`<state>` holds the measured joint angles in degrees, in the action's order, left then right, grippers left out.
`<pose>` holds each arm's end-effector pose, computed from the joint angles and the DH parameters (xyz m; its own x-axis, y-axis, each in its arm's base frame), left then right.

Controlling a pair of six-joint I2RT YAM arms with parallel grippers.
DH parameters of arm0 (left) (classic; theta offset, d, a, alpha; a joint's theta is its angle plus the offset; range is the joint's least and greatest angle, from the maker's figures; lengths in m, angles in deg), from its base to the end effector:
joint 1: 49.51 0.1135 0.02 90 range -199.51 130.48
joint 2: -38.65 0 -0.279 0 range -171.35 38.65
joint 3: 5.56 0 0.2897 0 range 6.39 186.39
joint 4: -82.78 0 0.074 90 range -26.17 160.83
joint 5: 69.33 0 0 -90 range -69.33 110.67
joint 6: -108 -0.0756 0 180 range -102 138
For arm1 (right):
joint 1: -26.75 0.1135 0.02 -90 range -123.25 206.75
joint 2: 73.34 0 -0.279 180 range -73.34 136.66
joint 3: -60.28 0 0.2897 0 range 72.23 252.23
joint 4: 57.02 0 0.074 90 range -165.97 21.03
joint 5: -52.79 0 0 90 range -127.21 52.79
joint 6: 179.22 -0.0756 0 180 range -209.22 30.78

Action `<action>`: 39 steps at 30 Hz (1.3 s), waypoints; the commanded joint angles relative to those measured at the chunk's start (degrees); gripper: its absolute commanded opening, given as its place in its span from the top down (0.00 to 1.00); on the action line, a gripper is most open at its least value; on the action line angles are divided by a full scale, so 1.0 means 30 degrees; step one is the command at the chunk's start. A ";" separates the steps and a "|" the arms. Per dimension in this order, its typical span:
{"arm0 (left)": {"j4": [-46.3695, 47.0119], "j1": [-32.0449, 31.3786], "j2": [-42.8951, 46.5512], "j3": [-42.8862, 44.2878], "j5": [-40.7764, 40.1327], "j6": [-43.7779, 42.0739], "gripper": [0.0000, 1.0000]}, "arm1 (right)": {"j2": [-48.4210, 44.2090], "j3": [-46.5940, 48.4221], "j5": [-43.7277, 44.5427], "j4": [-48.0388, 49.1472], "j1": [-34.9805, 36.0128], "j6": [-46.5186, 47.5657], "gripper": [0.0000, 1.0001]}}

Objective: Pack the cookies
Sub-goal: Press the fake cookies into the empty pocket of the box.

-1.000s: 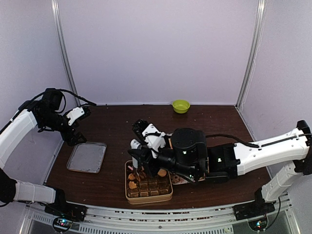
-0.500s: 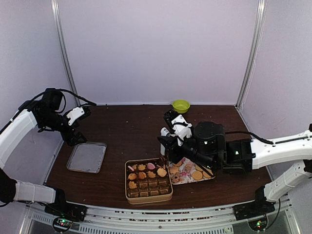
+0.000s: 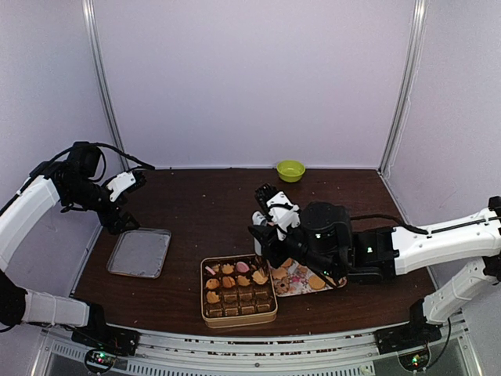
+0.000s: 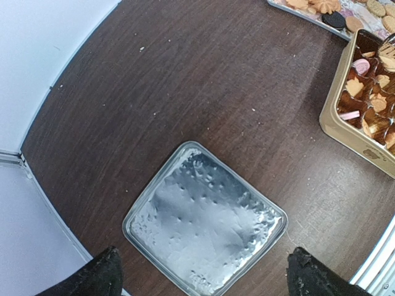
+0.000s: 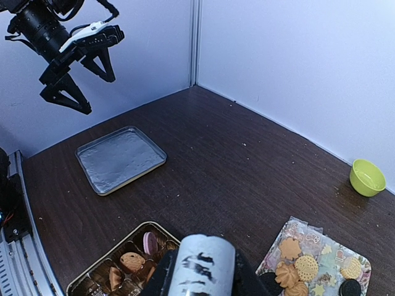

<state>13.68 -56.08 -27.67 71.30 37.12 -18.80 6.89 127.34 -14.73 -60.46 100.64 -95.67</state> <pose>0.2650 -0.0521 0.2970 -0.5251 0.6388 -0.5624 0.7131 0.6909 0.1190 0.1367 0.3692 0.2813 -0.1671 -0.2045 -0.9645 -0.7722 0.6354 -0.0010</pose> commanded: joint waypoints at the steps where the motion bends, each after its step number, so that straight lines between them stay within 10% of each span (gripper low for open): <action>1: 0.0240 0.0107 -0.0029 -0.0062 0.0289 0.0020 0.05 | 0.0545 0.0193 -0.0265 0.0269 -0.0078 -0.0454 0.83; 22: 0.0298 0.0101 0.0071 0.0029 0.0346 0.0070 0.05 | 0.1496 0.2311 -0.1602 -0.1053 -0.0183 0.0532 0.82; 39: 0.0616 0.0091 -0.0220 0.0367 -0.0263 0.0544 0.02 | -0.4130 -0.1597 0.1003 0.1315 -0.2779 -0.0693 0.67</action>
<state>13.75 -56.08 -28.28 71.32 37.09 -18.32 -5.57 126.89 -14.70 -58.78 93.80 -95.43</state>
